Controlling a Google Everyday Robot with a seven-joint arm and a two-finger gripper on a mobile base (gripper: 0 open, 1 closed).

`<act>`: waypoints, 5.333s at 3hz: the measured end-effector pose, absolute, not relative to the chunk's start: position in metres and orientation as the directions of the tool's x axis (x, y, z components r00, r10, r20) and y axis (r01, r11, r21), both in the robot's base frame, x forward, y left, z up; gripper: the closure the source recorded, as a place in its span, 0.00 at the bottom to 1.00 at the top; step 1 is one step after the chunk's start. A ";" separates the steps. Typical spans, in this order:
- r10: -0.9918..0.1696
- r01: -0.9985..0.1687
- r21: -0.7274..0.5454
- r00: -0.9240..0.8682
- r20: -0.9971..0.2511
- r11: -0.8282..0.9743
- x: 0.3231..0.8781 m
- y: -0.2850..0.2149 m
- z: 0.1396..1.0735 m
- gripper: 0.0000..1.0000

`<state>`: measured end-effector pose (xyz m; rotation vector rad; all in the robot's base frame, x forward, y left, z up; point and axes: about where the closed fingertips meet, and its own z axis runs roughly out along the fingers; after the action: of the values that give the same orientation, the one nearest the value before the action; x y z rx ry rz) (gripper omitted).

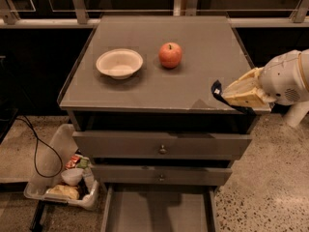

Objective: Place rxbar blueberry into bottom drawer

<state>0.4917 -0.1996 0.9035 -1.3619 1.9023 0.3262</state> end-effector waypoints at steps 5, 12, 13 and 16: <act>-0.665 -0.905 -0.221 -0.086 -0.742 0.363 0.372 -0.161 0.753 1.00; -0.654 -0.896 0.005 -0.328 -0.681 0.444 0.406 -0.146 0.468 1.00; -0.638 -0.886 0.004 -0.337 -0.692 0.463 0.438 -0.127 0.401 1.00; -0.551 -0.863 0.022 -0.342 -0.761 0.505 0.457 -0.115 0.334 1.00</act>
Offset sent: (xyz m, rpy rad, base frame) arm -0.1229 0.0250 -0.0446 0.0344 -0.0420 0.1101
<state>0.4572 -0.1154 0.3345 -1.1545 2.0376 0.5597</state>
